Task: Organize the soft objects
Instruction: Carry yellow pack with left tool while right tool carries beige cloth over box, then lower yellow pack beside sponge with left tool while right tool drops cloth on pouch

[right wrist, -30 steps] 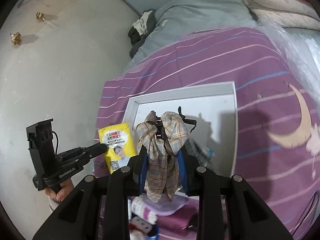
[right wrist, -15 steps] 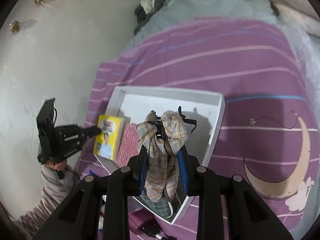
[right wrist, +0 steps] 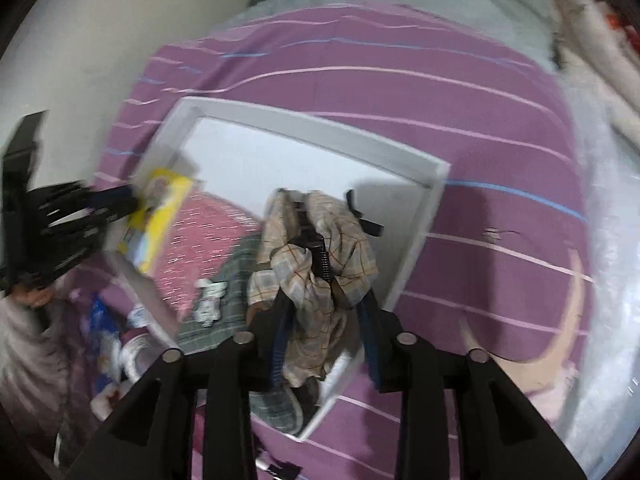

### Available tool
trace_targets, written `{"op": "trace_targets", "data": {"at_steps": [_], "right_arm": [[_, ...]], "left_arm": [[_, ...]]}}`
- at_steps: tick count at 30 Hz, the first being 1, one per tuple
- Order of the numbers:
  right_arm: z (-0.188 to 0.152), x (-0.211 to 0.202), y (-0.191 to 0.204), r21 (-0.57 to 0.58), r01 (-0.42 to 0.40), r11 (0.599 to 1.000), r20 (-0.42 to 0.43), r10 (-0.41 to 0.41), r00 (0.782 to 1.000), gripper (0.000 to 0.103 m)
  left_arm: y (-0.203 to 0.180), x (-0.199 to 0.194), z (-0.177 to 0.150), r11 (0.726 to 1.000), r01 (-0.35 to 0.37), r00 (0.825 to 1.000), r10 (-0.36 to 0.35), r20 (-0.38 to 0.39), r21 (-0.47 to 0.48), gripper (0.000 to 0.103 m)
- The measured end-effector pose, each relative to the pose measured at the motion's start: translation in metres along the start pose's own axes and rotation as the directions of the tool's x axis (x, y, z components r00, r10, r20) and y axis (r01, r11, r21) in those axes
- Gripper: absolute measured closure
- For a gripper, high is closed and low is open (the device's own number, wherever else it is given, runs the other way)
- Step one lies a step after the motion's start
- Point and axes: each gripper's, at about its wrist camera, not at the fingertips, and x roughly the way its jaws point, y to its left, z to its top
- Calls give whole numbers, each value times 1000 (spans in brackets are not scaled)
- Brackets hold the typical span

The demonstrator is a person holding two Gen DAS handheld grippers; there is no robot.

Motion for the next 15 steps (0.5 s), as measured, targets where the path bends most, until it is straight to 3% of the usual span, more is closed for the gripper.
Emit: {"op": "trace_targets", "data": {"at_steps": [2,4,7,9,11,13,15], "right_arm": [[-1,-7,1,9,36,999,15,-36,999,68],[-4,-18,1,5,116,993,56,-117,992,65],[-6,-45,-6,54,76,996,143,-83,986,59],[-4,-61,-10,88,32,996,209,-50,977,59],[4,-59,-4,95,27,995,215,-47,975,59],[16,-42,5,111,57,992,196,-78,978,66],[26,-17,7,135,98,986,159,-119,980,85]], "left_arm": [[-4,-12,-2,999,-38,998,38,44,-2,62],[-7,-22,-5,998,-66,994,66,89,5,62],[-4,-33,-2,999,-40,992,43,122,-24,62],[-1,-29,4,999,-3,993,8,121,-39,64],[-4,-21,7,999,10,995,-6,98,-38,79],[-9,-9,11,999,28,997,-25,72,-41,82],[-14,1,9,998,31,998,-28,50,-46,83]]}}
